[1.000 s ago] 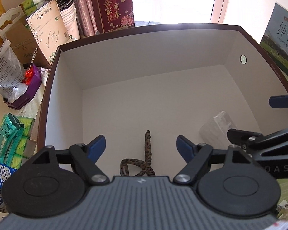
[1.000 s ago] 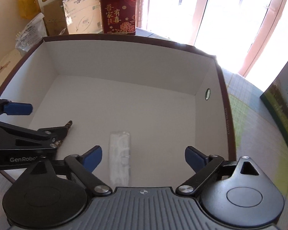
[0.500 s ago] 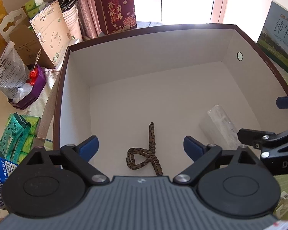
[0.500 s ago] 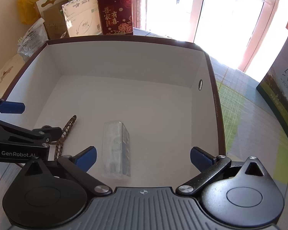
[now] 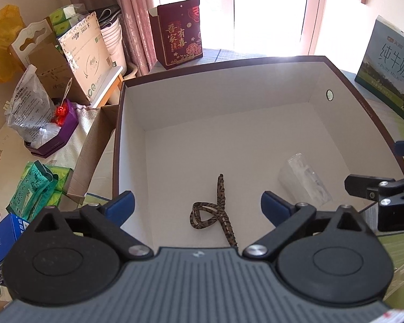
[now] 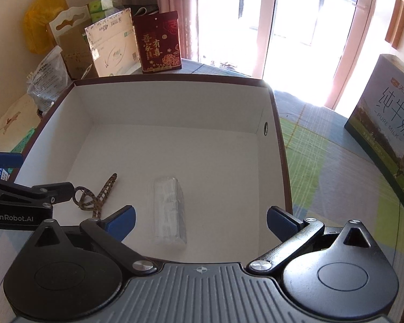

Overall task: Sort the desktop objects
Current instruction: 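Withdraw both tools from the box back toward the remaining items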

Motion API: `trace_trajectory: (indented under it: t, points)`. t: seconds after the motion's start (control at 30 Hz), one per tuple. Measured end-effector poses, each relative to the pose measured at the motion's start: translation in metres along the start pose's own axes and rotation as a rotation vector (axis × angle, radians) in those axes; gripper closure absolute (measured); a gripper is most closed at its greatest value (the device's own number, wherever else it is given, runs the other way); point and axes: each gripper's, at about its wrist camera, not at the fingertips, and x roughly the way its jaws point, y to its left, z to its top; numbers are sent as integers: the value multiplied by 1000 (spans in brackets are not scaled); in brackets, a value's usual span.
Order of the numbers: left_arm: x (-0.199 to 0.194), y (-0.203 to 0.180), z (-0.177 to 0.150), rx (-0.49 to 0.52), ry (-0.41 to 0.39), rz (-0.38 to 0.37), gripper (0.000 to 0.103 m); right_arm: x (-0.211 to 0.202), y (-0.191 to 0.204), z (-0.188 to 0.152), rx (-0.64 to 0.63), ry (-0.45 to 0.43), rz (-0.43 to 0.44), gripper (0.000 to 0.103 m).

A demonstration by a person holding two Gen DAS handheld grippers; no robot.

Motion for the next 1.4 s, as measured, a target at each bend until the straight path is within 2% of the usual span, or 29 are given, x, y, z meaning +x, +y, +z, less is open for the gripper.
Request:
trace_trajectory:
  t: [0.63, 0.93, 1.4]
  points:
    - [-69, 1, -41, -13, -62, 2, 4, -59, 14, -38, 17, -80, 19, 2]
    - [-88, -2, -66, -22, -67, -11, 4, -84, 14, -61, 30, -113, 27, 2]
    - [-110, -3, -112, -4, -77, -32, 4, -117, 4, -124, 106, -159, 37, 2]
